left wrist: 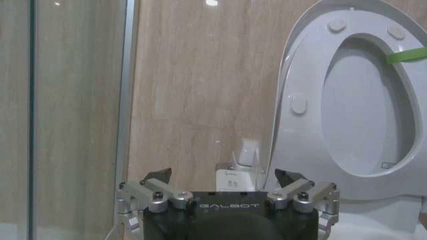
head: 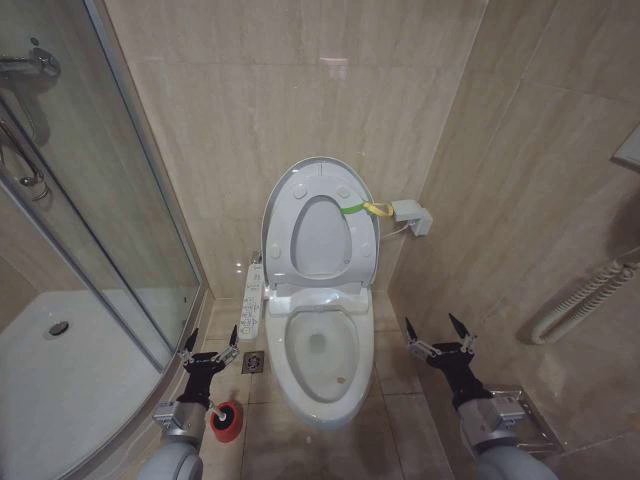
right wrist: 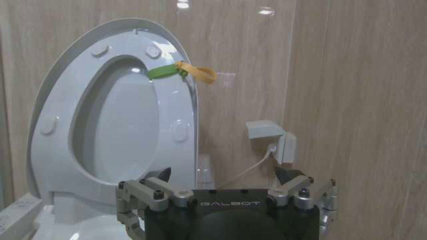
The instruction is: Open the toilet lid, clean the toilet bowl with a toilet brush, close the toilet lid, and flush.
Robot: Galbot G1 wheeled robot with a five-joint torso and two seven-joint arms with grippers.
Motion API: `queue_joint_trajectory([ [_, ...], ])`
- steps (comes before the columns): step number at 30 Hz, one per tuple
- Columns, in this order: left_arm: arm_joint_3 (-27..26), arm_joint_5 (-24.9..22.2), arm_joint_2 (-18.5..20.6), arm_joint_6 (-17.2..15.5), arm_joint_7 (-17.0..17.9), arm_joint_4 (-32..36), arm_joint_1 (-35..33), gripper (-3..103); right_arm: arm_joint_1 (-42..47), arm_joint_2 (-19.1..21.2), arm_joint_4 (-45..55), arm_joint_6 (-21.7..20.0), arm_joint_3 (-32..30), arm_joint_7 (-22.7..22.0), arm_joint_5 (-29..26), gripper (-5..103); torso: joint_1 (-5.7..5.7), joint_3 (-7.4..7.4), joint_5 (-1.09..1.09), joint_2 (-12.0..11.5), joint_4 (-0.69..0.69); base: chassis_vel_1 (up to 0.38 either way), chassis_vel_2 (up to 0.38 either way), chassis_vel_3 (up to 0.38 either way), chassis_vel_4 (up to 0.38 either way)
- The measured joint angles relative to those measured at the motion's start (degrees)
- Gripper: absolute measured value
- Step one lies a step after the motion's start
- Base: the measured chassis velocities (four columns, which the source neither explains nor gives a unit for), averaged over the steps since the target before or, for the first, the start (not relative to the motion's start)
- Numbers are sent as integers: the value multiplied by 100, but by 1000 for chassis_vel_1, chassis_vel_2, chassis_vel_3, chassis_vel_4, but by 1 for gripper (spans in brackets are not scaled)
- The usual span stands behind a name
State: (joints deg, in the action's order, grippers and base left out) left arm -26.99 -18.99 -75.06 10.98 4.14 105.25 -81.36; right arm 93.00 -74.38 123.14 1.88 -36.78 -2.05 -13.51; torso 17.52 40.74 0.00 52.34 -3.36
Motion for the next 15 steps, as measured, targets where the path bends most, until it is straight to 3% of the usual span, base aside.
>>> queue_joint_trajectory([
  [15,0,0,0,0,0,0,0,100,110,-50,49,1,62,24,120,100,0,0,0,0,0,0,0,0,0],
])
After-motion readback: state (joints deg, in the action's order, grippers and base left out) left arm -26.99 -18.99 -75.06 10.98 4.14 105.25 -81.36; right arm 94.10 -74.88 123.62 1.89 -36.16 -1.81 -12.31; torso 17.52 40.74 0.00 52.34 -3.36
